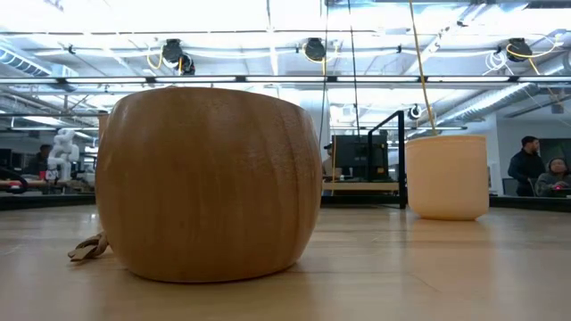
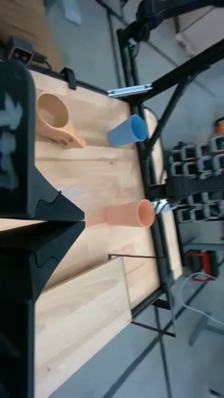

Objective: Stack small to large cups/mugs on shelf
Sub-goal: Put the light orange cup on the shelf

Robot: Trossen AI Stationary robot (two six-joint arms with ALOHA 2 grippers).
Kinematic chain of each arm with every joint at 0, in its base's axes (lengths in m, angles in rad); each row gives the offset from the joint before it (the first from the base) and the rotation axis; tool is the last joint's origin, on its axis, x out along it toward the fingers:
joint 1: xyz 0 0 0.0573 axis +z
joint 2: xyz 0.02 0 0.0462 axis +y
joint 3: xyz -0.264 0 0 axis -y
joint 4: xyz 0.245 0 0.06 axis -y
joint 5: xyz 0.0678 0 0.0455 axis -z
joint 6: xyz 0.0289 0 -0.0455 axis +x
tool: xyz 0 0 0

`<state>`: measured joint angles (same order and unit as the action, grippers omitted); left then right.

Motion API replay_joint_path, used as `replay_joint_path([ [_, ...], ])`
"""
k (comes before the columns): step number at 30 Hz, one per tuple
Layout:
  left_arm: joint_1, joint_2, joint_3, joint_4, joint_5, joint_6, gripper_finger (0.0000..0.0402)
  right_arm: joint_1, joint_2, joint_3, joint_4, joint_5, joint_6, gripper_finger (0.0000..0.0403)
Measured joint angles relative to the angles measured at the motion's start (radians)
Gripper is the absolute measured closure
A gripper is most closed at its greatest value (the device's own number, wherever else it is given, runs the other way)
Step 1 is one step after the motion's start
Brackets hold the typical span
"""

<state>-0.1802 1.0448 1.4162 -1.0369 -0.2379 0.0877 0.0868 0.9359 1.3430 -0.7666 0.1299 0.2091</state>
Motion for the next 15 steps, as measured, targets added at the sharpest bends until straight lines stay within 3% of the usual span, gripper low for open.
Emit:
replay_joint_path([
  [4, 0.000, 0.028, 0.000, 0.001, -0.002, 0.003, 0.0394, 0.000, 0.053, 0.070, -0.056, 0.000, 0.024, 0.0403],
  [11, -0.002, 0.056, -0.008, 0.034, -0.030, -0.052, 0.0391, 0.015, 0.089, 0.047, -0.056, 0.000, -0.029, 0.0403],
  [15, -0.023, 0.057, -0.037, 0.044, -0.014, -0.082, 0.0355, 0.032, 0.096, 0.025, -0.043, 0.000, -0.038, 0.0403],
])
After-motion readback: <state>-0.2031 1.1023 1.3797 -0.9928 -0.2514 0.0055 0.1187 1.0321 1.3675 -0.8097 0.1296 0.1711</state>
